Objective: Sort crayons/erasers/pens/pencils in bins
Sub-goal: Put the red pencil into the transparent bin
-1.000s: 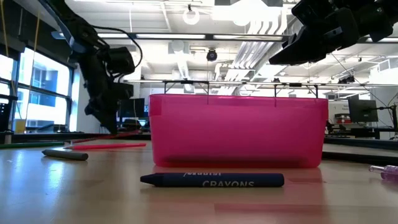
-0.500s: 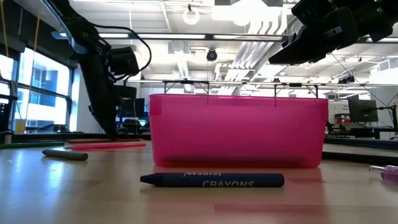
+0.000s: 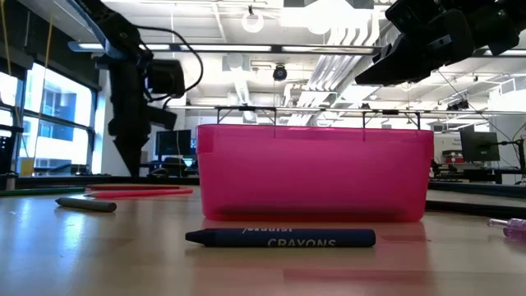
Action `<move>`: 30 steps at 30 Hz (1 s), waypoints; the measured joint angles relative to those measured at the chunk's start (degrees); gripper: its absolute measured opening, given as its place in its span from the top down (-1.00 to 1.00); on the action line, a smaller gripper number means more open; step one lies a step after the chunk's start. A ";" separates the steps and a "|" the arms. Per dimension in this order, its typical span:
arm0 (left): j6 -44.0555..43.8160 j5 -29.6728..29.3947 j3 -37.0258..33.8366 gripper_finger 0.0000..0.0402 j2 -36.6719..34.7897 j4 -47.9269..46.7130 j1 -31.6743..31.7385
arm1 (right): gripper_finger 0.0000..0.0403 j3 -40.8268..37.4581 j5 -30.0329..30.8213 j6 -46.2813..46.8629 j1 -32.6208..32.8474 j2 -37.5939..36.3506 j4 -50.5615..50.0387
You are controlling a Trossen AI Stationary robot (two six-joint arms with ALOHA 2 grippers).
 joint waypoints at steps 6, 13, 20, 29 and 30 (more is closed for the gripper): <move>-0.40 3.51 -3.24 0.43 0.00 2.74 3.73 | 1.00 0.00 0.00 -0.04 0.00 0.00 -0.49; 1.34 3.71 -5.51 0.53 0.33 6.36 4.70 | 1.00 0.00 0.00 -0.02 0.00 0.00 -0.48; 2.94 3.85 -5.63 0.72 2.34 6.79 4.69 | 1.00 0.00 0.00 -0.11 0.00 0.00 -0.43; 4.97 3.83 -5.67 0.97 2.37 7.07 4.04 | 1.00 0.00 0.00 -0.15 0.00 0.00 -0.41; 5.01 3.73 -5.76 0.97 2.12 7.15 4.04 | 1.00 0.00 0.00 -0.15 0.00 0.00 -0.41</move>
